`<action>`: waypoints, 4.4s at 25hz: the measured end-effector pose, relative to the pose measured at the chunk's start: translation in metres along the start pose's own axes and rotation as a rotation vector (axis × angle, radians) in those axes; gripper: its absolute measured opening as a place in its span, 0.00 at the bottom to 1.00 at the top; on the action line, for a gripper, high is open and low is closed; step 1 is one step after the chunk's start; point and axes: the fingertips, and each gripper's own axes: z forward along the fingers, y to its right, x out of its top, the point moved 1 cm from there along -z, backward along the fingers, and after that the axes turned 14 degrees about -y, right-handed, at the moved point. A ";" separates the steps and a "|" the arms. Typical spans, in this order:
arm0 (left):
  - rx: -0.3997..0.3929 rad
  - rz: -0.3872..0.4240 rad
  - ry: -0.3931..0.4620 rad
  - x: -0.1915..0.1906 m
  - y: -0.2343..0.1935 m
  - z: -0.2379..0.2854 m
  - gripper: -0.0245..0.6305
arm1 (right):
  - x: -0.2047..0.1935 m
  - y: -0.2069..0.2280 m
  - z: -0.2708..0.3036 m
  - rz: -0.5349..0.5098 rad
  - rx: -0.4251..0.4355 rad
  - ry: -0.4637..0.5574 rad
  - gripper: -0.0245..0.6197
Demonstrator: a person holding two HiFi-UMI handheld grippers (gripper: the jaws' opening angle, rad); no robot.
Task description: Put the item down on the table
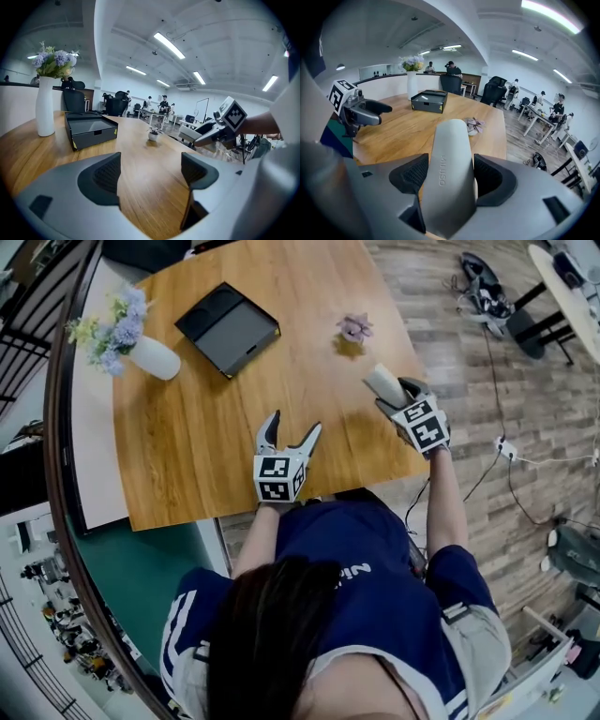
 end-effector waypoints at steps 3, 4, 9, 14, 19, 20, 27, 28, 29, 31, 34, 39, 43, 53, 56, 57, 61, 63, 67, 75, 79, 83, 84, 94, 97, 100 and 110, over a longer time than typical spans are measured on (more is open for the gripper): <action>0.029 -0.019 -0.011 0.000 -0.003 0.003 0.64 | -0.002 0.012 0.013 -0.030 0.025 -0.039 0.52; 0.040 -0.026 -0.016 0.000 -0.004 0.004 0.64 | -0.002 0.016 0.017 -0.033 0.036 -0.046 0.52; 0.076 -0.049 -0.024 0.001 -0.011 0.008 0.64 | 0.001 0.031 0.041 -0.046 0.080 -0.077 0.52; 0.118 -0.064 -0.025 0.003 -0.015 0.007 0.64 | 0.000 0.031 0.060 -0.011 0.142 -0.083 0.52; 0.149 -0.071 -0.029 0.002 -0.021 0.005 0.64 | -0.012 0.028 0.079 -0.016 0.164 -0.119 0.52; 0.156 -0.073 -0.031 0.001 -0.022 0.004 0.64 | -0.015 0.028 0.082 -0.020 0.165 -0.128 0.52; 0.176 -0.084 -0.045 -0.005 -0.017 0.005 0.64 | -0.027 0.028 0.094 -0.042 0.203 -0.161 0.52; 0.177 -0.086 -0.044 -0.005 -0.015 0.005 0.64 | -0.031 0.027 0.096 -0.050 0.205 -0.174 0.52; 0.178 -0.089 -0.044 -0.006 -0.014 0.005 0.64 | -0.034 0.027 0.098 -0.060 0.204 -0.190 0.52; 0.181 -0.094 -0.045 -0.007 -0.012 0.004 0.64 | -0.041 0.027 0.100 -0.063 0.203 -0.214 0.52; 0.192 -0.101 -0.045 -0.008 -0.014 0.001 0.64 | -0.040 0.027 0.099 -0.013 0.224 -0.198 0.53; 0.199 -0.107 -0.047 -0.010 -0.014 -0.001 0.64 | -0.037 0.027 0.101 -0.017 0.243 -0.196 0.53; 0.198 -0.111 -0.034 -0.010 -0.015 -0.004 0.64 | -0.038 0.026 0.099 0.004 0.237 -0.187 0.59; 0.127 -0.077 -0.031 -0.010 0.003 0.000 0.64 | -0.018 0.032 0.050 0.118 0.156 -0.008 0.61; 0.098 -0.063 -0.011 -0.003 0.008 0.001 0.64 | -0.012 0.032 0.029 0.183 0.127 0.083 0.59; 0.088 -0.056 -0.003 -0.001 0.010 0.001 0.64 | -0.011 0.032 0.021 0.195 0.113 0.109 0.59; 0.055 -0.031 0.028 0.009 0.016 -0.004 0.64 | -0.009 0.024 -0.010 0.248 0.049 0.206 0.58; 0.041 -0.015 0.041 0.013 0.020 -0.007 0.64 | -0.008 0.016 -0.027 0.309 0.046 0.282 0.57; 0.017 0.002 0.059 0.012 0.027 -0.016 0.64 | -0.018 -0.002 -0.058 0.378 -0.008 0.390 0.57; -0.010 -0.001 0.059 -0.002 0.030 -0.023 0.64 | -0.053 -0.029 -0.081 0.360 -0.167 0.382 0.56; -0.025 0.001 0.079 0.002 0.029 -0.028 0.64 | -0.053 -0.031 -0.083 0.367 -0.187 0.380 0.56; -0.039 0.011 0.091 0.006 0.031 -0.033 0.64 | -0.043 -0.038 -0.084 0.337 -0.183 0.387 0.55; -0.050 0.015 0.094 0.006 0.033 -0.033 0.64 | -0.041 -0.040 -0.084 0.330 -0.180 0.389 0.54; -0.016 0.026 0.197 0.025 0.031 -0.051 0.04 | -0.019 -0.049 -0.092 0.330 -0.171 0.488 0.09; -0.050 0.030 0.228 0.035 0.035 -0.057 0.04 | -0.014 -0.050 -0.095 0.356 -0.123 0.534 0.05; -0.068 0.045 0.228 0.039 0.037 -0.057 0.04 | -0.012 -0.052 -0.094 0.355 -0.097 0.546 0.05; -0.043 0.095 0.219 0.042 0.041 -0.053 0.04 | -0.007 -0.044 -0.097 0.281 -0.155 0.510 0.05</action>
